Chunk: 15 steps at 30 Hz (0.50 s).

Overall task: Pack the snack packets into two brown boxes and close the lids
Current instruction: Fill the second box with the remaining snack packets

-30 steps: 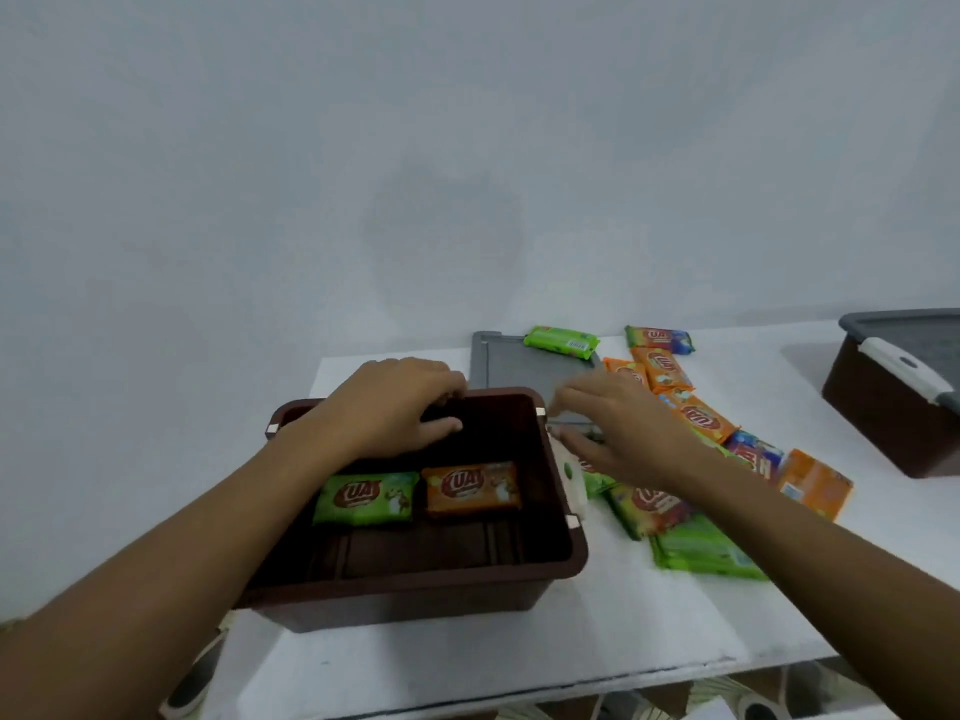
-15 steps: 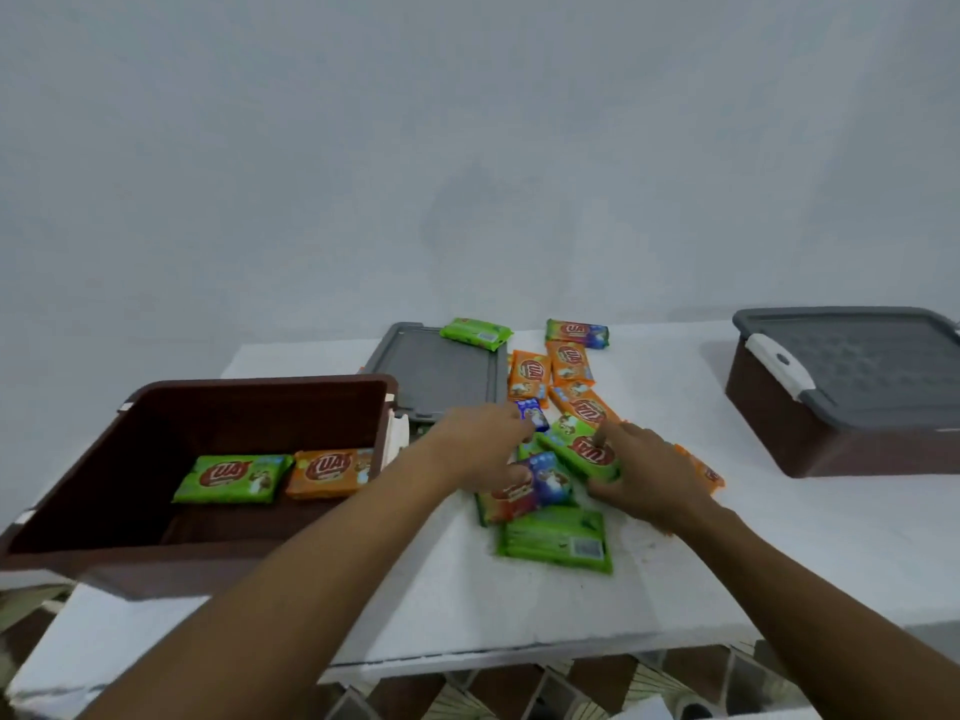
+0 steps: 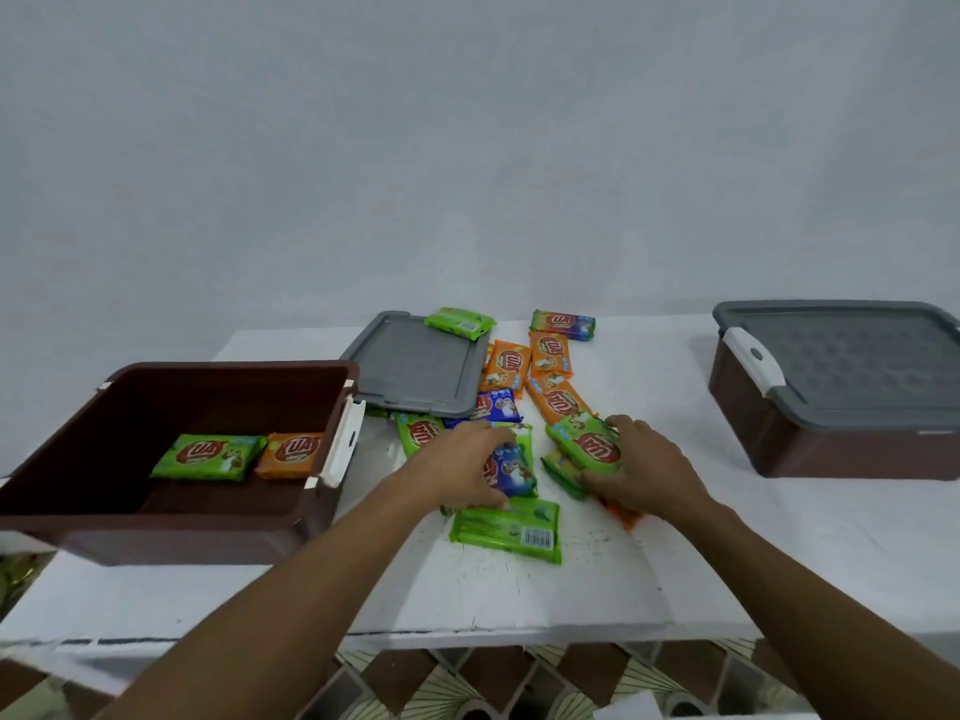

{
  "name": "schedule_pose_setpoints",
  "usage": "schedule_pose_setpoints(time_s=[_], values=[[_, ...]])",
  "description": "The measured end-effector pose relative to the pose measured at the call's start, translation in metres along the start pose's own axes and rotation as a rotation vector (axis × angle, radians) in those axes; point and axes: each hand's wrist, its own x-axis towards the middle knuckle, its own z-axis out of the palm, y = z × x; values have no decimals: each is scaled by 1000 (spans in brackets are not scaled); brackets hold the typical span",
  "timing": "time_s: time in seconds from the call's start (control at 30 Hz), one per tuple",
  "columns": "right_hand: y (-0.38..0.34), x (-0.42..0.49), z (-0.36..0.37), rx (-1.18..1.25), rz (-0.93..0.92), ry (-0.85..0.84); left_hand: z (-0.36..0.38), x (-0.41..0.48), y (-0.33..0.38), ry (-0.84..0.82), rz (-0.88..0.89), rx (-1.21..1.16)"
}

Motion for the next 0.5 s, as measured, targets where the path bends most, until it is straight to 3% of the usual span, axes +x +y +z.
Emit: schedule_pose_setpoints(time_s=[0.27,0.4,0.5], values=[[-1,5,-14,151,51,-60,-16,-5,3,36,3,-35],[-10,10,-20,768,99,-76,-46,-13,3,83,45,-74],[-33,10,-30,1079,77,-102,-73,-23,-3,108,66,-46]])
